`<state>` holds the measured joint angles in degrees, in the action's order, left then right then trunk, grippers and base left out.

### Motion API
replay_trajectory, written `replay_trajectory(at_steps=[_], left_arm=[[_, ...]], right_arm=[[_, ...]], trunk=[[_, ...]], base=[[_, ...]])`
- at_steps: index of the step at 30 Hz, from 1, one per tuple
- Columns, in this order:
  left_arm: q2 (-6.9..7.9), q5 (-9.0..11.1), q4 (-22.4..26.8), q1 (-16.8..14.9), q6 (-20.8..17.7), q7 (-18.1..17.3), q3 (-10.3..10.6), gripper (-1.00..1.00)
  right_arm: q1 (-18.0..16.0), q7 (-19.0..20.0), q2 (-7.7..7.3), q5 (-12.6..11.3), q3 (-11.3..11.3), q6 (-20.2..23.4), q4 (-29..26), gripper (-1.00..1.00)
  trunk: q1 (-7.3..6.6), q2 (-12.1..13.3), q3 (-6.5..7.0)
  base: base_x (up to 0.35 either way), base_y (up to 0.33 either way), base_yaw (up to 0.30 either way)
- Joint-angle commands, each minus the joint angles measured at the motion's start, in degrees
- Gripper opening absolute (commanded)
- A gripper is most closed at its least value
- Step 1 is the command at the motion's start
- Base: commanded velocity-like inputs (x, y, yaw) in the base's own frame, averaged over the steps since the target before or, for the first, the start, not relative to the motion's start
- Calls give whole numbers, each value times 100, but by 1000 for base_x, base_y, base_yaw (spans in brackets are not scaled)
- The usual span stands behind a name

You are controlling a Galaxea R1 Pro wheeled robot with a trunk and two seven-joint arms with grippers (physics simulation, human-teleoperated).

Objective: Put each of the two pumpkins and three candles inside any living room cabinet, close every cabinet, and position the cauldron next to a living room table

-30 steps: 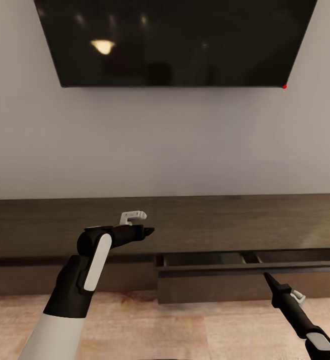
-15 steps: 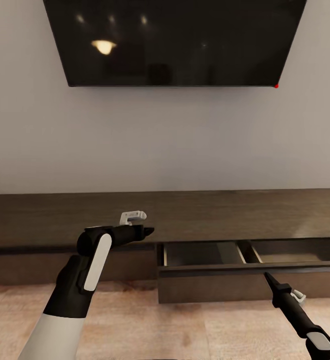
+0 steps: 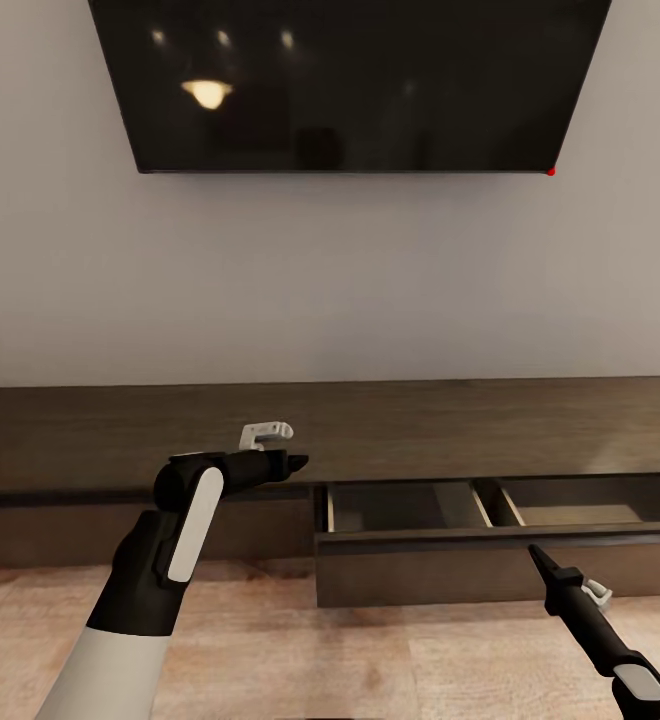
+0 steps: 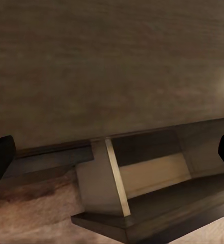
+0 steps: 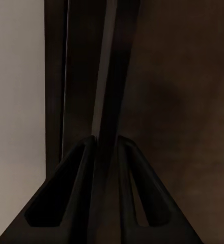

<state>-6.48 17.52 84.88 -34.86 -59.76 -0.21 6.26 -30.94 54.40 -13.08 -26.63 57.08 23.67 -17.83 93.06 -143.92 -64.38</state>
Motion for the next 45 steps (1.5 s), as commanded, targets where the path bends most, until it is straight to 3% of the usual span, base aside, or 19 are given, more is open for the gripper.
replay_trajectory(at_steps=[1, 45], left_arm=[[-2, -1, 2, -3, -24, -1, -2, 100], [-2, -3, 2, -3, -24, -7, -2, 100]], right_arm=[[-8, 106, 2, -112, -8, 121, -2, -100], [-6, 115, -2, -106, -13, 123, -2, -100]], trunk=[[-2, -3, -4], [-2, -3, -4]], base=[[-21, 0, 0], [-74, 0, 0]])
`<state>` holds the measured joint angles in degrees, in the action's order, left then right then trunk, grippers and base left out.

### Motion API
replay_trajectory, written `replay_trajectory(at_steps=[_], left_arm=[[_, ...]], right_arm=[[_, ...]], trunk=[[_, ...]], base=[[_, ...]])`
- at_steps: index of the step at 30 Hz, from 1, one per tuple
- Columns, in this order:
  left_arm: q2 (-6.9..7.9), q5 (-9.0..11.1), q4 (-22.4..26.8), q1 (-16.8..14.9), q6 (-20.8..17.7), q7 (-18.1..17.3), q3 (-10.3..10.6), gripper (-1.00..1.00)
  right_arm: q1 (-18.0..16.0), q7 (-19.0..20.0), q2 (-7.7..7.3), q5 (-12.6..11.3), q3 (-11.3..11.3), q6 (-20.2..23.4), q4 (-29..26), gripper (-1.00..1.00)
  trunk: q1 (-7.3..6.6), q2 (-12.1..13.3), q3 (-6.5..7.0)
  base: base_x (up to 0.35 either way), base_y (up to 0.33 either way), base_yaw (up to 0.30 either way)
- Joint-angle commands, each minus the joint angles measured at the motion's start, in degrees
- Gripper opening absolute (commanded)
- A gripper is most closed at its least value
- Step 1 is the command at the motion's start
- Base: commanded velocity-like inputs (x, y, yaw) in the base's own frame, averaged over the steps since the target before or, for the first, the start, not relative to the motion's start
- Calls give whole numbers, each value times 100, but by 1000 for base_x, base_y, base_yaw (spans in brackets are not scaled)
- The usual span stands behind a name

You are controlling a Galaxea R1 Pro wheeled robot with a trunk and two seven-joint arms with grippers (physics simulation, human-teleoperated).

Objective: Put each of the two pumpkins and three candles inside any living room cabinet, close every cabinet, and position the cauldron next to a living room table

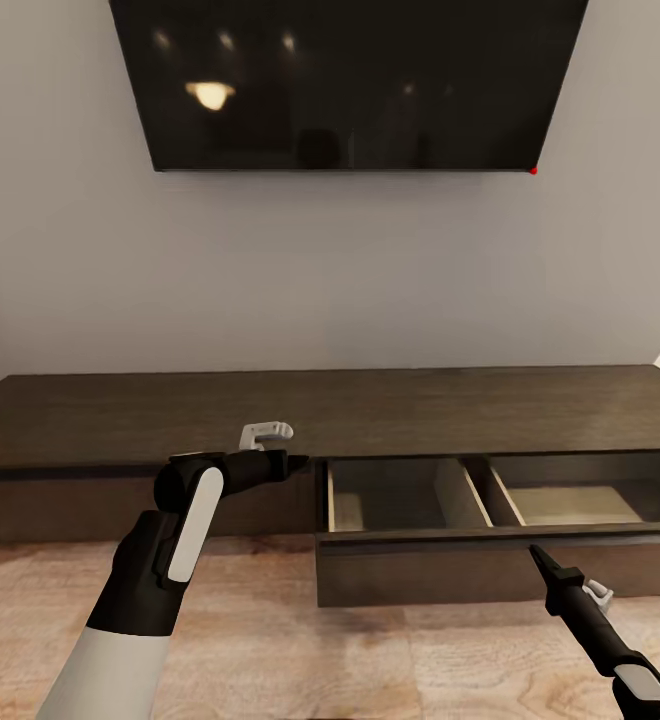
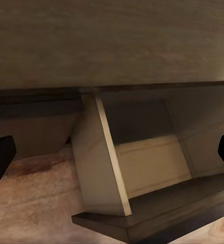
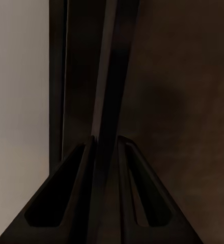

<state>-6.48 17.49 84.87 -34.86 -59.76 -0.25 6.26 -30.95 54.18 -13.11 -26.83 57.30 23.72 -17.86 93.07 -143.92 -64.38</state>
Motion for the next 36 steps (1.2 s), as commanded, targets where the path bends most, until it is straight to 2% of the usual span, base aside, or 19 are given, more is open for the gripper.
replay_trajectory(at_steps=[1, 36], left_arm=[[-2, 0, 3, -3, -24, 1, -2, 100], [-1, 0, 3, -3, -24, 34, 112, 100]], right_arm=[[-6, 136, 1, -86, -35, 117, 2, -100], [-6, 136, 3, -85, -35, 116, -6, -100]], trunk=[[-3, -3, -4], [-3, -3, -4]], base=[[-108, 0, 0], [-93, 0, 0]])
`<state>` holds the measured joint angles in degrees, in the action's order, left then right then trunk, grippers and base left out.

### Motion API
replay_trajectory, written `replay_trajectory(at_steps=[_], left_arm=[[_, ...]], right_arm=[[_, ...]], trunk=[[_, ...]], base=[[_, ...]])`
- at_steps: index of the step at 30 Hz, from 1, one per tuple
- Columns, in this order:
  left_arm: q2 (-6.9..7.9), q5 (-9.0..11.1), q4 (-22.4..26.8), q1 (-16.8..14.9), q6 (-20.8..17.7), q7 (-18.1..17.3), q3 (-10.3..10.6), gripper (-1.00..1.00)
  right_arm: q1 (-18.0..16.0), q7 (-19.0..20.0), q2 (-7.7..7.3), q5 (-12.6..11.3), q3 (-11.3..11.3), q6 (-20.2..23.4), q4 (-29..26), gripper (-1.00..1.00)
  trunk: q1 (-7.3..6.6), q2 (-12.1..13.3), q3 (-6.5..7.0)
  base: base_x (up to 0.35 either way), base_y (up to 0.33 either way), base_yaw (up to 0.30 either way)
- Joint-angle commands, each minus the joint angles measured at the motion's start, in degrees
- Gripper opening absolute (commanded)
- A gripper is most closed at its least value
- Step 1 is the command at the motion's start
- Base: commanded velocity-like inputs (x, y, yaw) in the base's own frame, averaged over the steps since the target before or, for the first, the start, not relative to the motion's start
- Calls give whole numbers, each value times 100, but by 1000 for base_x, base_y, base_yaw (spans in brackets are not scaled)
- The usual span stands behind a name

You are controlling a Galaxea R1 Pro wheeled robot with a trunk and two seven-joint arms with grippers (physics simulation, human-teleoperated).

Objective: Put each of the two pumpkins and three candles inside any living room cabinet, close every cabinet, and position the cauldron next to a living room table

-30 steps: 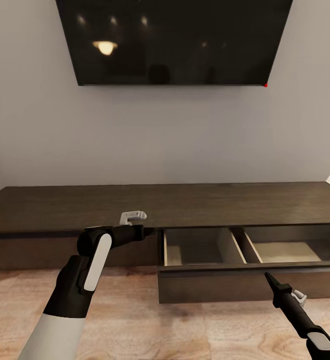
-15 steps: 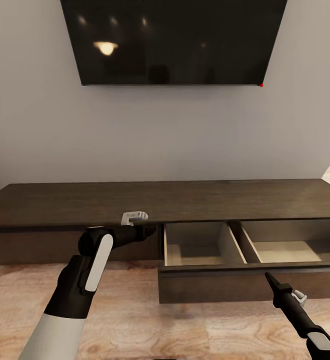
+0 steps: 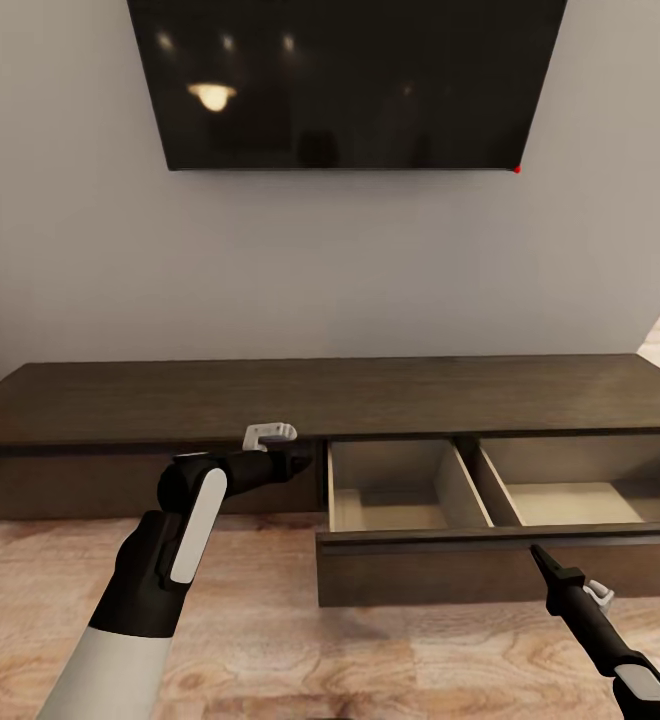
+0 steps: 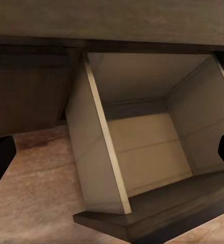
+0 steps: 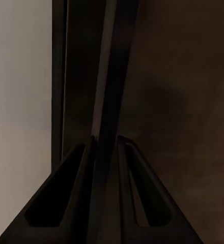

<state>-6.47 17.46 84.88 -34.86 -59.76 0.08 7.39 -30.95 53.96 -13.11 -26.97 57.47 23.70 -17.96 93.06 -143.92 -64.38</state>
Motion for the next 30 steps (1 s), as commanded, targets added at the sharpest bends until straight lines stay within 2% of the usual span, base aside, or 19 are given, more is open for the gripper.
replay_trajectory(at_steps=[1, 30], left_arm=[[-3, 3, 2, -4, -24, 0, -1, 100], [-4, 3, -4, -4, -24, -10, -1, 100]], right_arm=[[-7, 159, 4, -71, -52, 117, 7, -100], [-7, 159, 9, -71, -52, 117, 11, -100]], trunk=[[-2, -3, -4], [-2, -3, -4]], base=[[-15, 0, 0], [-48, 0, 0]])
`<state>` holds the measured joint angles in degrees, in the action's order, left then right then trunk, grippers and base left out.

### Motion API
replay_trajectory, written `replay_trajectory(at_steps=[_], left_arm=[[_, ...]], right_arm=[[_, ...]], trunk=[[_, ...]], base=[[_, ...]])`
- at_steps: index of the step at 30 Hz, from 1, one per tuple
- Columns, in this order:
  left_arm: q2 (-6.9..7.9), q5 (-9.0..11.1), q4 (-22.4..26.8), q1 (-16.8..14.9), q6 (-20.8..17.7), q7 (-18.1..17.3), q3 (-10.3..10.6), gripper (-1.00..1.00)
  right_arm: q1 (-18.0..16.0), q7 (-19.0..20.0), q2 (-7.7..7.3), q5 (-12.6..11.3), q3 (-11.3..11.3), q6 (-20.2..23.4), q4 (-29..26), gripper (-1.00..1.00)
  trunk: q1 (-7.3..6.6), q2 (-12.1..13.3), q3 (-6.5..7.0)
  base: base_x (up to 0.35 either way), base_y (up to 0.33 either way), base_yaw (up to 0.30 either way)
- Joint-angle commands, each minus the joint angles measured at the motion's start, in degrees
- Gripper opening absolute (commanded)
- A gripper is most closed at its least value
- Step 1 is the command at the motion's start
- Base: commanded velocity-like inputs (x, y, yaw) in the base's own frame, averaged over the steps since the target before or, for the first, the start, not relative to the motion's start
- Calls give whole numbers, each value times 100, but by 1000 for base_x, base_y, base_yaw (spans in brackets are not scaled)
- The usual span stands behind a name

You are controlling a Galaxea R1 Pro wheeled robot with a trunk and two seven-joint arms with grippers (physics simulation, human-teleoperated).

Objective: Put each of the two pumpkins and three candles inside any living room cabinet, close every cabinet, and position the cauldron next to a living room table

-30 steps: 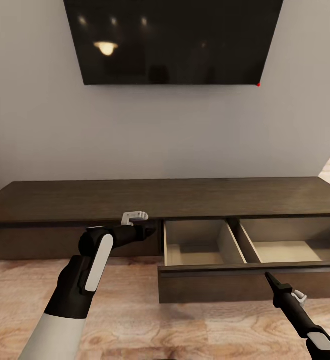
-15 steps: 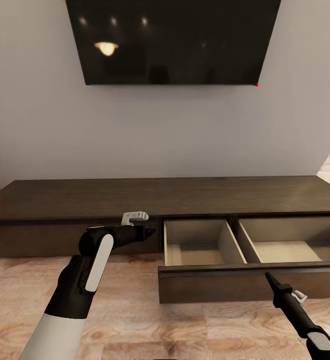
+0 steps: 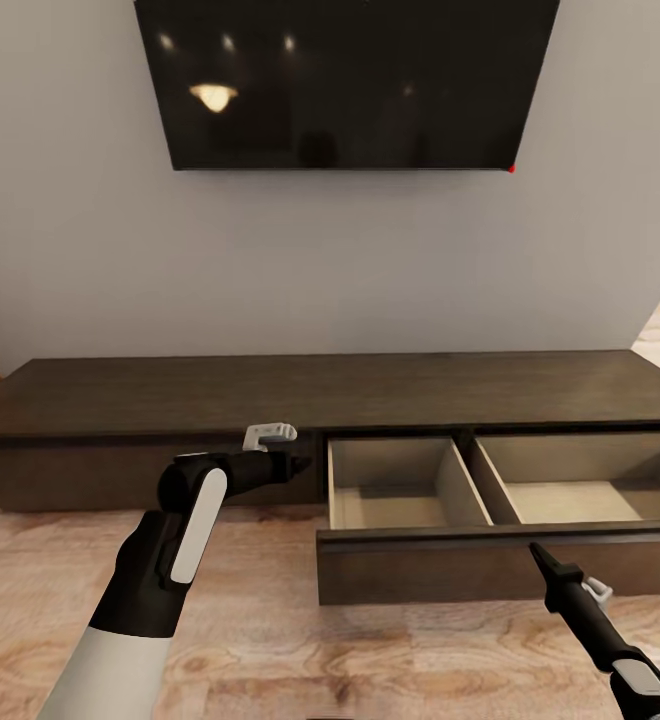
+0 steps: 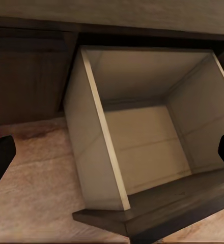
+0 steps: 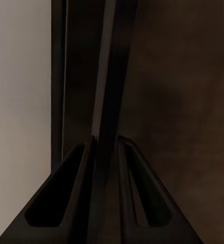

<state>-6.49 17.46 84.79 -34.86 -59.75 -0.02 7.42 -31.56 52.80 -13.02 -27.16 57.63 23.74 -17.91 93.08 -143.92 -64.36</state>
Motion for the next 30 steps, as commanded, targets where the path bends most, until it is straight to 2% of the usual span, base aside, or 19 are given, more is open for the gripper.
replay_trajectory(at_steps=[1, 9, 10, 23, 30], left_arm=[[-1, 3, 5, -3, -25, -1, -3, 100], [-1, 3, 5, -3, -25, -5, -3, 100], [-1, 3, 4, -3, -25, -2, -3, 100], [-1, 3, 4, -3, -25, 5, -3, 100], [-1, 3, 2, -3, -25, 1, -3, 100]], right_arm=[[54, 275, -1, -53, -68, 113, 6, -100], [54, 275, -6, -53, -68, 113, 7, -100], [55, 275, -7, -53, -68, 114, 7, 100], [57, 275, -6, -53, -68, 121, 7, 100], [55, 275, -5, -53, -68, 122, 7, 100]], trunk=[[-4, -3, -6], [-4, -3, -6], [-4, -3, -6], [-4, -3, -6], [-4, -3, -6]], base=[[-93, 0, 0], [-26, 0, 0], [-5, 0, 0], [-6, 0, 0], [-169, 0, 0]])
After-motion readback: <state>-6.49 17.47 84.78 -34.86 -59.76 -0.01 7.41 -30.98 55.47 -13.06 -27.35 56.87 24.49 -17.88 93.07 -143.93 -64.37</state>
